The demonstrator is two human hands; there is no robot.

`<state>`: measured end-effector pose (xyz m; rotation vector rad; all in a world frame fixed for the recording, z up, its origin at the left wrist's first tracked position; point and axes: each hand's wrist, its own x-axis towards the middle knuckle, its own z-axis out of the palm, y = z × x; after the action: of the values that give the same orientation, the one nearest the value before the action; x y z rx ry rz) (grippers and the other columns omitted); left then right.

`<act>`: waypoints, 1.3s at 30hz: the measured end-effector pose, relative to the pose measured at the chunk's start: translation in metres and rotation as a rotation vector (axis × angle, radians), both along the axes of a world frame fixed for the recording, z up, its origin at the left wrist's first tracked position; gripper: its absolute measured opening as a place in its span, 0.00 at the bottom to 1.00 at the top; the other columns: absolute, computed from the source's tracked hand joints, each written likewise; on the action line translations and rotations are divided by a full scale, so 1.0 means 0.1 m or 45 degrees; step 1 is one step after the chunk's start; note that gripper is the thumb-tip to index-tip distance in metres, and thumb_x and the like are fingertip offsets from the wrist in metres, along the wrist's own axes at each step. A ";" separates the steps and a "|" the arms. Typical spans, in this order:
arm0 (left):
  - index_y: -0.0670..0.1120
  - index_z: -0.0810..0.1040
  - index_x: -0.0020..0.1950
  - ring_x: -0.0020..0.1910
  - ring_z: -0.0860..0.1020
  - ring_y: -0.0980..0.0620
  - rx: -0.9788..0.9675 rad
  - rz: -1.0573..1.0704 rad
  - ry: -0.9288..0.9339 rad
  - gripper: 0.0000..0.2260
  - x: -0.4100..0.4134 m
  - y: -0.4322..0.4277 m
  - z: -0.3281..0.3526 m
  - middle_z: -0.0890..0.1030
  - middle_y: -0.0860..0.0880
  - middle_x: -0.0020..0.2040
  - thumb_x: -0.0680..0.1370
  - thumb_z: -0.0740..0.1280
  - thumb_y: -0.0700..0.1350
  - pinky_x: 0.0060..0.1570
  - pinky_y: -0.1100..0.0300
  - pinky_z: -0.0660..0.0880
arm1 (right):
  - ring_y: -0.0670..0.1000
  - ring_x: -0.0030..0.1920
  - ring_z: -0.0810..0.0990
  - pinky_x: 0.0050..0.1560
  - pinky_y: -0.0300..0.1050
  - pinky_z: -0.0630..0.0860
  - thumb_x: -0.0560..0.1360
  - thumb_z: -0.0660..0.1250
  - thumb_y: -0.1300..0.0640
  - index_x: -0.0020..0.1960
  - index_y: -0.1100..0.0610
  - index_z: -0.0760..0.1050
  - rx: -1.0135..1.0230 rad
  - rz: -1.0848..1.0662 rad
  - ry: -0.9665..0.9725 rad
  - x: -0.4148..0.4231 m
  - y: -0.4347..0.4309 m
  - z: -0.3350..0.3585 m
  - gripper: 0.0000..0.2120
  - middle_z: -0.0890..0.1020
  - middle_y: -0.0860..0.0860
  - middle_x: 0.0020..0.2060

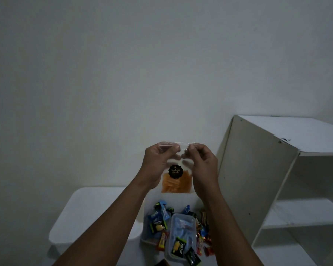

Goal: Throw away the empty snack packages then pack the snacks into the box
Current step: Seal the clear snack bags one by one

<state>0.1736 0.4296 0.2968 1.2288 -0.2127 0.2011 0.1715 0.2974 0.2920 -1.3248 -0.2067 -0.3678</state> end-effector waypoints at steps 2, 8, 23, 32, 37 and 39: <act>0.41 0.81 0.50 0.42 0.82 0.47 0.004 -0.007 -0.015 0.04 -0.02 -0.01 0.04 0.84 0.44 0.44 0.77 0.70 0.39 0.42 0.54 0.79 | 0.49 0.42 0.82 0.50 0.52 0.80 0.81 0.65 0.60 0.45 0.56 0.78 0.012 -0.006 -0.014 -0.03 -0.01 0.06 0.07 0.81 0.51 0.38; 0.42 0.82 0.48 0.41 0.82 0.47 -0.011 0.000 -0.030 0.02 -0.04 -0.03 0.11 0.84 0.45 0.43 0.77 0.70 0.39 0.43 0.53 0.79 | 0.48 0.41 0.82 0.49 0.51 0.79 0.79 0.67 0.60 0.45 0.56 0.80 0.006 -0.038 -0.040 -0.08 -0.04 0.12 0.05 0.83 0.50 0.38; 0.44 0.83 0.47 0.42 0.81 0.47 0.120 0.029 -0.112 0.02 -0.06 -0.02 0.10 0.84 0.45 0.43 0.77 0.70 0.39 0.50 0.47 0.81 | 0.46 0.39 0.80 0.40 0.38 0.75 0.77 0.71 0.57 0.49 0.59 0.83 -0.151 -0.012 -0.055 -0.10 -0.07 0.14 0.06 0.84 0.52 0.37; 0.38 0.80 0.47 0.40 0.81 0.44 -0.103 -0.039 -0.090 0.05 -0.04 0.02 0.11 0.82 0.43 0.41 0.79 0.67 0.38 0.52 0.39 0.79 | 0.44 0.39 0.79 0.40 0.34 0.75 0.78 0.70 0.57 0.48 0.58 0.82 -0.130 -0.056 -0.086 -0.04 0.00 0.19 0.05 0.83 0.48 0.37; 0.40 0.80 0.48 0.41 0.81 0.46 0.028 0.039 -0.117 0.05 -0.03 0.06 0.12 0.82 0.45 0.43 0.80 0.66 0.39 0.53 0.41 0.80 | 0.43 0.37 0.80 0.37 0.33 0.75 0.76 0.72 0.58 0.49 0.59 0.84 -0.091 -0.026 -0.049 -0.05 0.03 0.20 0.05 0.83 0.49 0.36; 0.40 0.79 0.47 0.41 0.81 0.47 0.089 0.051 -0.148 0.05 -0.03 0.06 0.10 0.81 0.44 0.43 0.80 0.65 0.39 0.53 0.43 0.80 | 0.42 0.37 0.80 0.36 0.31 0.75 0.76 0.72 0.58 0.48 0.60 0.84 -0.122 0.002 -0.048 -0.06 0.04 0.21 0.05 0.84 0.49 0.36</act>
<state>0.1710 0.4358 0.3070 1.2929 -0.2980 0.3020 0.1655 0.3009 0.3126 -1.4124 -0.2597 -0.3862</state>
